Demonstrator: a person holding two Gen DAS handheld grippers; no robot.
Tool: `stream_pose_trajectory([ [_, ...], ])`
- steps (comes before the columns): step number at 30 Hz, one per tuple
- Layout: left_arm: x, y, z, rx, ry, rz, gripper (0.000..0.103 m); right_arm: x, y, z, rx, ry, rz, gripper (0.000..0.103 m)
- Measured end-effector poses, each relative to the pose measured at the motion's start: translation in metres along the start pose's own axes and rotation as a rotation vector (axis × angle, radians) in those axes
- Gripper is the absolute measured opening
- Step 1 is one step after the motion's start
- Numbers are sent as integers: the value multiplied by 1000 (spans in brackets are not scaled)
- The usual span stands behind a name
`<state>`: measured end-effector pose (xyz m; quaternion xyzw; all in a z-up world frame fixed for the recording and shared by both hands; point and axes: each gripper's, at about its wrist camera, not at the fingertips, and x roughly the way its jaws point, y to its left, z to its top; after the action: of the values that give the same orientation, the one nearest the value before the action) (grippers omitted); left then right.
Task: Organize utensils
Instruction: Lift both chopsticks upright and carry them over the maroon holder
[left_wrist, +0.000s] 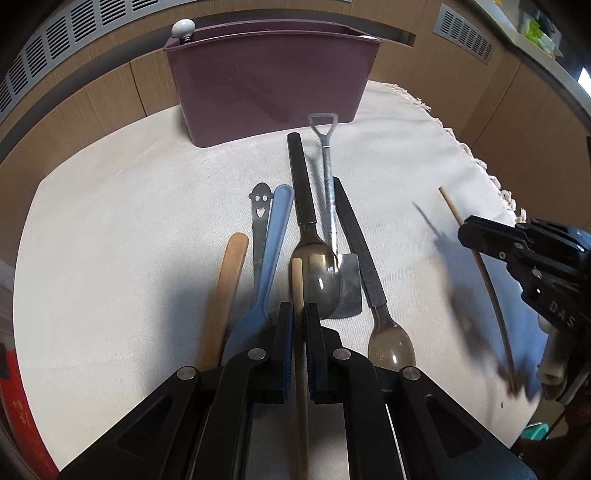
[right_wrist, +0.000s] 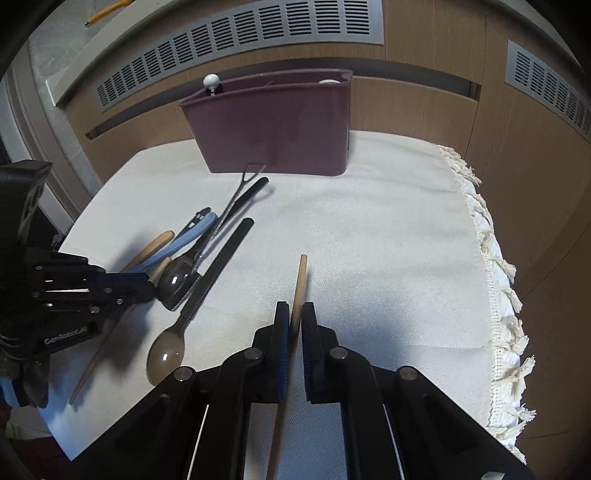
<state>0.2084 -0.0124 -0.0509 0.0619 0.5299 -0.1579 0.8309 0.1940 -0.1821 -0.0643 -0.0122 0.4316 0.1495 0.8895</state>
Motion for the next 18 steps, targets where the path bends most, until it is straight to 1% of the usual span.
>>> stream_pose_trajectory([
  [2,1,-1,3,4,8,5,7,-2,1,0,-1,-9,8,6],
  [4,2,1,6,-5,21,-7,7,-2,1,1,-1,-14,11,6],
  [8,4,9,9,-45,53,-66,7,-6,1,0,6,-28,24,6],
  [9,6,10,10,-59,65,-107,7,-7,0,0,7,-31,26,6],
  [10,7,12,9,-76,68,-132,6,-7,0,0,11,-34,29,6],
  [12,7,14,9,-99,55,-147,6,-10,-1,1,20,-46,39,6],
  [13,3,16,7,-122,33,-152,5,-12,-2,1,25,-58,47,6],
  [16,-29,19,2,-166,-107,-148,5,-23,-1,3,22,-92,60,6],
  [17,-40,20,1,-179,-146,-156,5,-30,0,3,13,-106,67,6],
  [18,-58,21,0,-203,-201,-170,5,-35,1,4,9,-118,73,5],
])
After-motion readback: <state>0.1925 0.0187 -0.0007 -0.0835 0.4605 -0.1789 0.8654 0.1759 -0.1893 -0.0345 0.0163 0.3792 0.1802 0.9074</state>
